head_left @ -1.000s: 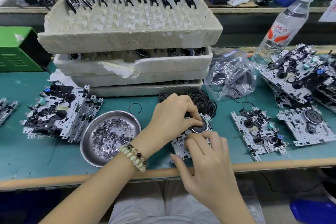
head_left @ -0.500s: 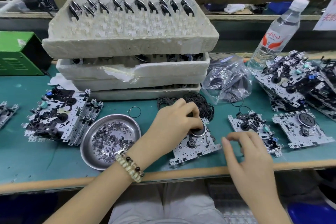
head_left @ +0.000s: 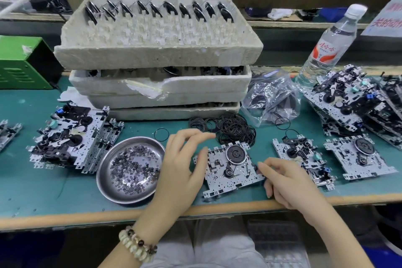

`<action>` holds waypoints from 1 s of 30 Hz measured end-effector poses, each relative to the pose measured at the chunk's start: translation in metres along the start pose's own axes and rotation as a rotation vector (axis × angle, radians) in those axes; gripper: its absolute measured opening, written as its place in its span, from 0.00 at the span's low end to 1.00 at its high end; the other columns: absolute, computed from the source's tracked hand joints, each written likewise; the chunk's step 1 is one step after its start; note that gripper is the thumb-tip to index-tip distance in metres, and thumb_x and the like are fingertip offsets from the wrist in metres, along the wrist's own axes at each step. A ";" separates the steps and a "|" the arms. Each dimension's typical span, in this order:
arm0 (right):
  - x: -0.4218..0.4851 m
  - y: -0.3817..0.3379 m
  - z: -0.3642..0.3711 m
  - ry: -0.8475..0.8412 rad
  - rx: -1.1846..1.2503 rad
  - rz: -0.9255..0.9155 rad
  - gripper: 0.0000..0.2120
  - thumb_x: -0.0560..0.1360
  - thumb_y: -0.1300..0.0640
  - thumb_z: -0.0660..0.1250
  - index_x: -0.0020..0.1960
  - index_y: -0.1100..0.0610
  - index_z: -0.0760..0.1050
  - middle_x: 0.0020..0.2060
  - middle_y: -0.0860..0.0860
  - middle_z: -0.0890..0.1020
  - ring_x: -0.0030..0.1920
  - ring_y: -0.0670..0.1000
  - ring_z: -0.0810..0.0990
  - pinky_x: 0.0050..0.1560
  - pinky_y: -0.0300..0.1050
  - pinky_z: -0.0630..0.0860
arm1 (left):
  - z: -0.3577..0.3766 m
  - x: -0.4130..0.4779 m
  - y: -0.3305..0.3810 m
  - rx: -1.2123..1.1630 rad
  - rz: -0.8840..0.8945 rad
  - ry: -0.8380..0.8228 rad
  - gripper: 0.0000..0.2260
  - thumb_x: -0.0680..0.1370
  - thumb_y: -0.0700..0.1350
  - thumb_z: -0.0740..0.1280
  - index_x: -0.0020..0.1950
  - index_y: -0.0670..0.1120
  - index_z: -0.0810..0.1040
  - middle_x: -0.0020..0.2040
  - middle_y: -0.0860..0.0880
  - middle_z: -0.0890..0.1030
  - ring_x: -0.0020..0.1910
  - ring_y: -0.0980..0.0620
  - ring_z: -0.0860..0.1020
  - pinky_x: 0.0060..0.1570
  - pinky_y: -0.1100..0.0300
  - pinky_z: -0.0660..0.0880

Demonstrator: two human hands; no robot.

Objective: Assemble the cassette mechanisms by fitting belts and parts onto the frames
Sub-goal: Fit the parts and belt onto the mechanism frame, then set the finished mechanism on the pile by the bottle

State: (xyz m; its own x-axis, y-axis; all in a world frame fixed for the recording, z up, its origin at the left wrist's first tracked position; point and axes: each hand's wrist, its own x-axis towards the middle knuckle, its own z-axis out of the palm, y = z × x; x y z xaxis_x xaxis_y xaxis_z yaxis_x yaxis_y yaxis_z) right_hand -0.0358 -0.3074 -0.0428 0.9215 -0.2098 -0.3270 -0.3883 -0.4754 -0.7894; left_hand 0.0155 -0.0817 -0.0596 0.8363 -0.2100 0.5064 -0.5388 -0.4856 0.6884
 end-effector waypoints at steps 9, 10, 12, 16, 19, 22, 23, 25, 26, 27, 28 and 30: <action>-0.004 -0.007 -0.001 -0.123 0.145 0.130 0.20 0.82 0.55 0.62 0.40 0.71 0.73 0.24 0.60 0.74 0.17 0.48 0.62 0.18 0.32 0.55 | 0.004 -0.014 -0.005 -0.128 -0.002 0.078 0.11 0.81 0.44 0.62 0.63 0.50 0.76 0.57 0.56 0.76 0.60 0.53 0.75 0.60 0.58 0.71; -0.005 -0.008 -0.003 -0.148 0.162 0.125 0.20 0.81 0.55 0.62 0.39 0.70 0.74 0.25 0.61 0.73 0.17 0.49 0.62 0.18 0.32 0.55 | 0.003 -0.014 -0.005 -0.139 -0.004 0.090 0.12 0.81 0.44 0.62 0.63 0.51 0.76 0.57 0.57 0.76 0.60 0.54 0.75 0.59 0.58 0.72; -0.007 -0.011 -0.008 -0.200 0.181 0.117 0.19 0.81 0.55 0.63 0.36 0.66 0.75 0.25 0.61 0.73 0.17 0.48 0.62 0.18 0.32 0.56 | 0.002 -0.014 -0.006 -0.149 0.001 0.108 0.11 0.81 0.45 0.62 0.63 0.52 0.75 0.57 0.59 0.75 0.59 0.55 0.75 0.58 0.59 0.72; -0.013 -0.024 -0.019 -0.217 0.220 0.104 0.18 0.78 0.54 0.65 0.33 0.64 0.73 0.23 0.59 0.72 0.16 0.47 0.60 0.20 0.31 0.55 | 0.003 -0.015 -0.006 -0.144 0.007 0.115 0.11 0.81 0.45 0.62 0.62 0.49 0.76 0.57 0.57 0.76 0.59 0.56 0.75 0.59 0.59 0.72; -0.017 -0.038 -0.033 -0.161 0.244 0.080 0.17 0.77 0.55 0.66 0.32 0.64 0.73 0.23 0.59 0.70 0.17 0.45 0.58 0.20 0.30 0.53 | 0.003 -0.016 -0.006 -0.153 0.017 0.124 0.11 0.81 0.44 0.62 0.62 0.47 0.77 0.57 0.56 0.77 0.60 0.56 0.75 0.59 0.58 0.72; -0.023 -0.061 -0.051 -0.049 0.163 0.068 0.20 0.79 0.58 0.64 0.29 0.61 0.74 0.21 0.58 0.70 0.17 0.45 0.58 0.20 0.29 0.53 | 0.002 -0.017 -0.005 -0.175 0.018 0.155 0.11 0.81 0.44 0.61 0.62 0.48 0.76 0.57 0.58 0.76 0.58 0.56 0.75 0.58 0.61 0.71; -0.026 -0.072 -0.054 -0.010 0.066 0.036 0.21 0.79 0.57 0.63 0.28 0.60 0.74 0.20 0.57 0.72 0.17 0.46 0.59 0.19 0.31 0.54 | 0.001 -0.017 -0.005 -0.179 0.021 0.172 0.11 0.81 0.43 0.61 0.62 0.49 0.76 0.57 0.58 0.76 0.57 0.57 0.75 0.58 0.63 0.71; -0.033 -0.091 -0.051 0.107 -0.357 -0.121 0.20 0.78 0.52 0.61 0.30 0.57 0.74 0.20 0.52 0.75 0.19 0.47 0.66 0.22 0.39 0.64 | 0.001 -0.018 -0.004 -0.198 0.020 0.213 0.10 0.81 0.43 0.61 0.62 0.49 0.75 0.56 0.58 0.75 0.56 0.57 0.75 0.56 0.65 0.70; -0.036 -0.101 -0.045 0.161 -0.621 -0.193 0.19 0.78 0.50 0.59 0.30 0.55 0.72 0.21 0.51 0.75 0.23 0.48 0.71 0.27 0.43 0.67 | 0.001 -0.018 -0.004 -0.212 0.017 0.236 0.11 0.81 0.43 0.61 0.62 0.50 0.74 0.56 0.58 0.75 0.55 0.56 0.76 0.56 0.65 0.70; -0.041 -0.110 -0.033 0.196 -0.848 -0.231 0.18 0.78 0.49 0.58 0.32 0.54 0.68 0.24 0.49 0.75 0.29 0.50 0.76 0.32 0.45 0.68 | 0.000 -0.018 -0.003 -0.227 0.012 0.263 0.11 0.81 0.43 0.61 0.63 0.50 0.74 0.55 0.58 0.75 0.55 0.55 0.76 0.55 0.65 0.70; -0.046 -0.115 -0.016 0.235 -0.994 -0.287 0.15 0.78 0.50 0.58 0.35 0.53 0.65 0.29 0.48 0.74 0.34 0.53 0.78 0.34 0.46 0.67 | 0.001 -0.019 -0.004 -0.243 0.005 0.293 0.11 0.81 0.43 0.61 0.63 0.50 0.73 0.55 0.57 0.76 0.55 0.54 0.76 0.55 0.64 0.71; -0.054 -0.123 0.030 0.230 -1.231 -0.378 0.06 0.70 0.60 0.62 0.38 0.53 0.67 0.31 0.51 0.76 0.30 0.55 0.77 0.29 0.43 0.64 | 0.001 -0.021 -0.005 -0.291 -0.024 0.352 0.12 0.81 0.43 0.60 0.64 0.50 0.73 0.56 0.55 0.76 0.55 0.51 0.76 0.56 0.60 0.72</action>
State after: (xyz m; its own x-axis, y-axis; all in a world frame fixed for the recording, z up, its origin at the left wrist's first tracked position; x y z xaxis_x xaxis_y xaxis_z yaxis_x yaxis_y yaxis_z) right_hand -0.0379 -0.2119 0.0566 0.9997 0.0255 0.0013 0.0246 -0.9757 0.2178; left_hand 0.0006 -0.0756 -0.0739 0.7905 0.1240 0.5997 -0.5680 -0.2177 0.7937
